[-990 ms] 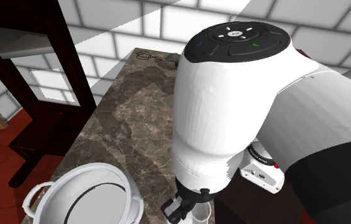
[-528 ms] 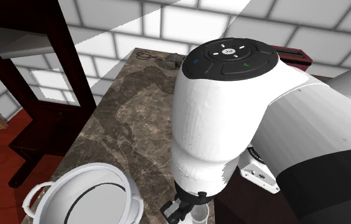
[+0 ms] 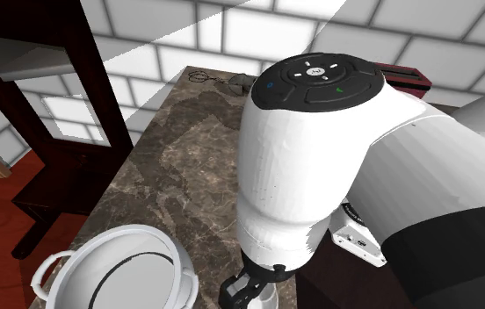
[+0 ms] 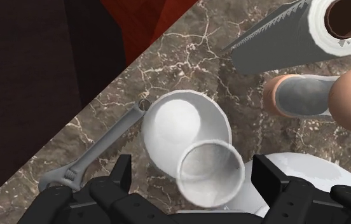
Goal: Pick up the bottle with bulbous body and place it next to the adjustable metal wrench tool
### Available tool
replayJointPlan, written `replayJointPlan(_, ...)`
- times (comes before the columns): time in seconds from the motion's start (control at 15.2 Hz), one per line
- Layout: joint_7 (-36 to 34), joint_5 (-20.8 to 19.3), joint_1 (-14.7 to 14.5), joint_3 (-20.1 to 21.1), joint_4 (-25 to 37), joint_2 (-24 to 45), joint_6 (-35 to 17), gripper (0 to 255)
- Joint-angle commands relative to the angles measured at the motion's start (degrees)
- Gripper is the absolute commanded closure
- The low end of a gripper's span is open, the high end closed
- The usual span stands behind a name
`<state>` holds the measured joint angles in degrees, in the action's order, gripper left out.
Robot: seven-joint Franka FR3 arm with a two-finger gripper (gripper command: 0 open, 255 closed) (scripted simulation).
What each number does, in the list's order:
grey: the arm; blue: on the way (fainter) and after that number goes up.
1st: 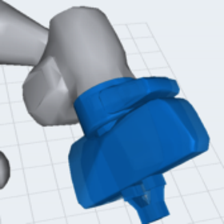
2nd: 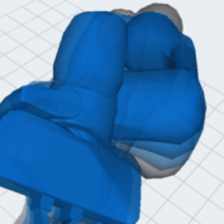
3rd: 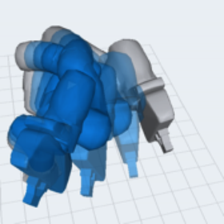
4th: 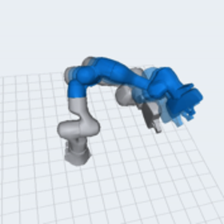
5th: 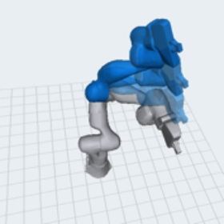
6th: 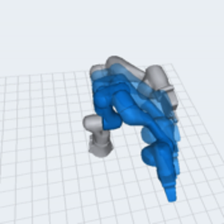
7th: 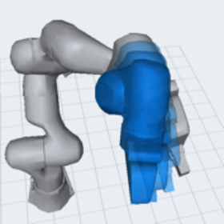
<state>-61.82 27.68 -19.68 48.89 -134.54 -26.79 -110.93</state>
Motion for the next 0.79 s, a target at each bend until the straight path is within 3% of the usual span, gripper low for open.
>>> replayJointPlan(0.0,0.0,-0.3,0.0,-0.9,1.4,-0.6,2.0,0)
replayJointPlan(0.2,-0.2,-1.3,0.2,-3.2,5.7,-1.6,7.5,0)
replayJointPlan(0.73,-0.2,-1.4,0.2,-3.2,5.7,-1.6,7.5,0)
